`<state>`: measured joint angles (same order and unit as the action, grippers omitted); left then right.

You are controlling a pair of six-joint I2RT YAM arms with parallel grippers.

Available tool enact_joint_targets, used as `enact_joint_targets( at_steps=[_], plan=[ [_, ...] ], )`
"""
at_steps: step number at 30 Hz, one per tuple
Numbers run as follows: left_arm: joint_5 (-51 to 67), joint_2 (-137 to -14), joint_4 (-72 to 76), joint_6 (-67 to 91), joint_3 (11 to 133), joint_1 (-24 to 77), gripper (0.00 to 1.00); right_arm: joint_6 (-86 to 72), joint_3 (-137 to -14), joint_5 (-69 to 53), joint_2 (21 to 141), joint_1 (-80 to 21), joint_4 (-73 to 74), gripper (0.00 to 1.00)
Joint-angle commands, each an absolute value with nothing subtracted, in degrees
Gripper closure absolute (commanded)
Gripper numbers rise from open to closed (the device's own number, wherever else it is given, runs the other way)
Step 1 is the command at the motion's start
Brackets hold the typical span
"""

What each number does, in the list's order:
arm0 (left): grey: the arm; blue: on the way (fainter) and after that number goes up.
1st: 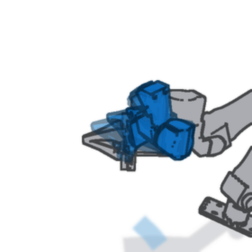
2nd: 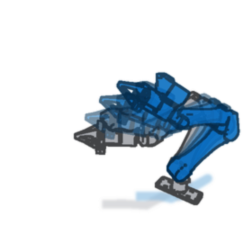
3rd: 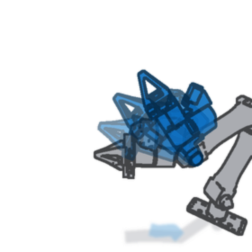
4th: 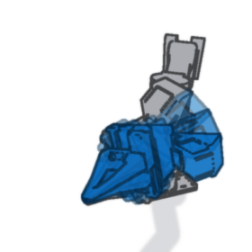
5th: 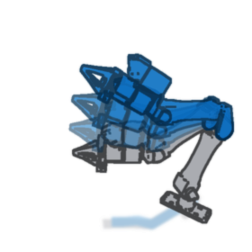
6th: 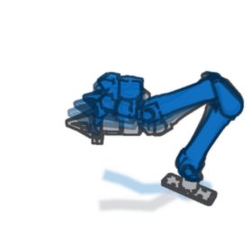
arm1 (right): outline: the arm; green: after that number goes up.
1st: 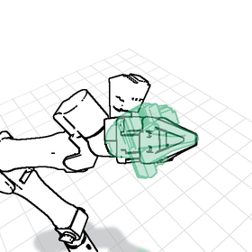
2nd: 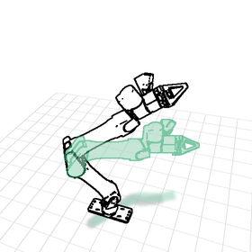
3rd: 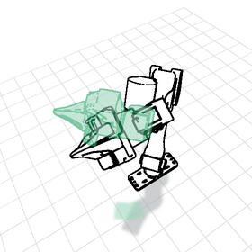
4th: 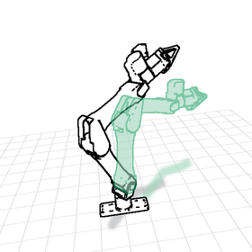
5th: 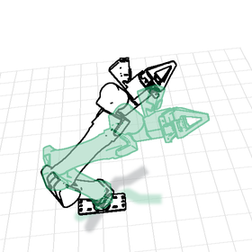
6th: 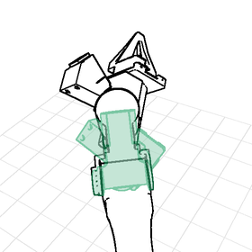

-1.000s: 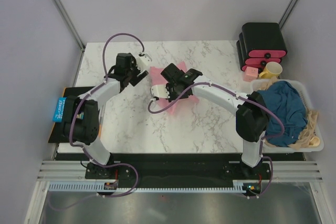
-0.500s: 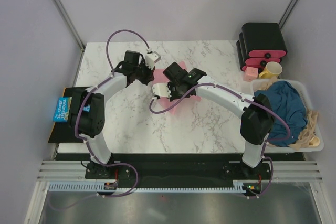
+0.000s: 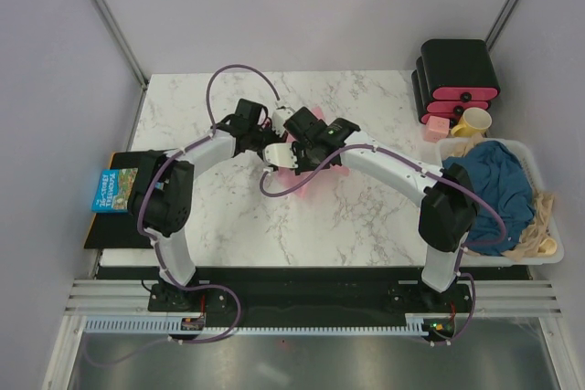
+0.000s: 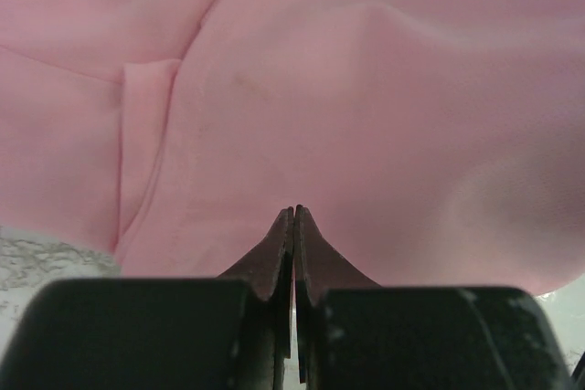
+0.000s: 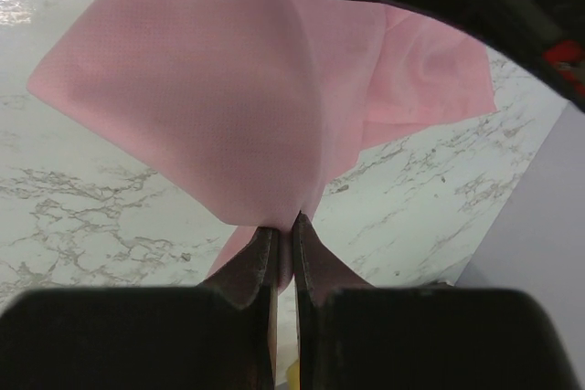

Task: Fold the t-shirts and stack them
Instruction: Fold the long partially folded tshirt into a neat square

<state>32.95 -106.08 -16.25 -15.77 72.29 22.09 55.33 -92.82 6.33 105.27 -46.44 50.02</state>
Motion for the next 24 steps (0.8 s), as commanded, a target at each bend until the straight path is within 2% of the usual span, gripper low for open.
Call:
enact_joint_targets(
  at_steps=[1, 9, 17, 24],
  plan=[
    [30.34, -107.31, -19.51, -16.25, 72.42, 22.76, 0.98, 55.63, -96.59, 7.65, 104.68, -46.67, 49.48, 1.0],
    [13.56, -104.16, -19.51, -17.49, 70.58, 23.29, 0.98, 55.72, -96.42, 8.52, 103.98, -46.5, 49.48, 1.0],
    [15.72, -98.71, -19.51, -18.46, 65.48, 23.38, 0.98, 54.93, -96.85, 8.35, 104.41, -46.58, 49.48, 1.0],
    [17.94, -101.51, -17.59, -14.51, 66.26, 24.26, 0.98, 54.4, -97.03, 7.82, 104.76, -46.67, 49.66, 1.0]
  ],
)
